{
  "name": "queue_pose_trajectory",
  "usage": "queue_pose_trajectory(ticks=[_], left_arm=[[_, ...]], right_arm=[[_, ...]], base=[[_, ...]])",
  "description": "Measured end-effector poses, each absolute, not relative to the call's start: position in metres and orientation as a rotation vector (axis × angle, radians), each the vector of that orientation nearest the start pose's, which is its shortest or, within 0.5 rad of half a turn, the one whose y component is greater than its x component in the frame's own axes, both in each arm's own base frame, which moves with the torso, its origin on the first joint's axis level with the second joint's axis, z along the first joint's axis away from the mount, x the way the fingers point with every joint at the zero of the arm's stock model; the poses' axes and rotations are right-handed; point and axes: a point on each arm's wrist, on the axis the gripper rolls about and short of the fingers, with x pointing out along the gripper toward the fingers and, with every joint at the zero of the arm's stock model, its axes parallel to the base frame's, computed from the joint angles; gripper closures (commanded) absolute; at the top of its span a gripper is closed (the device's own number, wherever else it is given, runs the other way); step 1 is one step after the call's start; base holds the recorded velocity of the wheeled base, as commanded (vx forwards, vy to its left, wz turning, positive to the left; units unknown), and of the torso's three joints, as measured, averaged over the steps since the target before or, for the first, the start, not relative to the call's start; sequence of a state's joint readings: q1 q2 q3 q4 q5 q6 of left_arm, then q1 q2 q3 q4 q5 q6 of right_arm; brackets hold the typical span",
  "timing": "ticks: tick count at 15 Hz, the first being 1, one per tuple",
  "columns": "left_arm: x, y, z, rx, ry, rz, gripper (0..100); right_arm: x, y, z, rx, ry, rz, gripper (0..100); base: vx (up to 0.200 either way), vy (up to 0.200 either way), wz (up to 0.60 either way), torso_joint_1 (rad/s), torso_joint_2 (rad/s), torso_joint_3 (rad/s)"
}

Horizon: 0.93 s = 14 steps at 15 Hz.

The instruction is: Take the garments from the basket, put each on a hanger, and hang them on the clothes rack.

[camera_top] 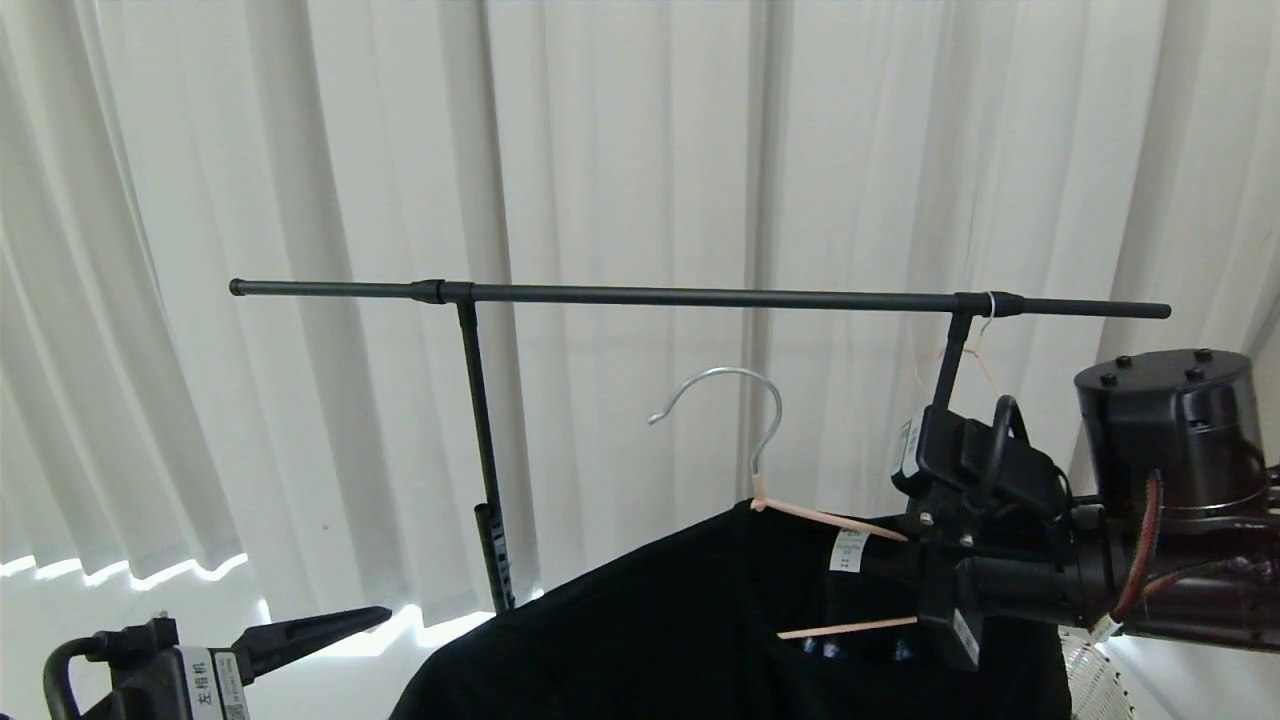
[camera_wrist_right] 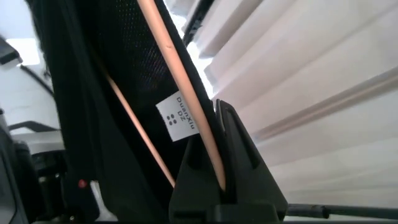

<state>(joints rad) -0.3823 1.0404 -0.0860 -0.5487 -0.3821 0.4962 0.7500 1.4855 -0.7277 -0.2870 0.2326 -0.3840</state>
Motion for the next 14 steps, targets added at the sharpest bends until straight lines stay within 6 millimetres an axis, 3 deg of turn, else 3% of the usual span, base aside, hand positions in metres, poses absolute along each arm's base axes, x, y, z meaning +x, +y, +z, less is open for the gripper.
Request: queue_pose_trajectory(ticks=[4,5,9,14], left_arm=[[0.103,-0.039,0.107,0.442,0.336,-0.765,0],[0.106,-0.039,0.106,0.442,0.354,-0.761,100],[0.111,-0.039,0.1,0.432,0.41,-0.759,100],[0.119,-0.021,0.099,0.4,0.455,-0.598,100]], right_arm=[[0.163,0.169,0.197,-0.469,0.244,1.072,100],[0.161,0.169,0.2,-0.468,0.232,1.078,100],[0.157,0.168,0.204,-0.468,0.215,1.068,100],[0.166,0.155,0.204,-0.464,0.236,0.964,100]], base=[[0.0,0.0,0.0,0.0,0.0,0.0],[0.0,0.0,0.0,0.0,0.0,0.0],[0.0,0.0,0.0,0.0,0.0,0.0],[0.0,0.0,0.0,0.0,0.0,0.0]])
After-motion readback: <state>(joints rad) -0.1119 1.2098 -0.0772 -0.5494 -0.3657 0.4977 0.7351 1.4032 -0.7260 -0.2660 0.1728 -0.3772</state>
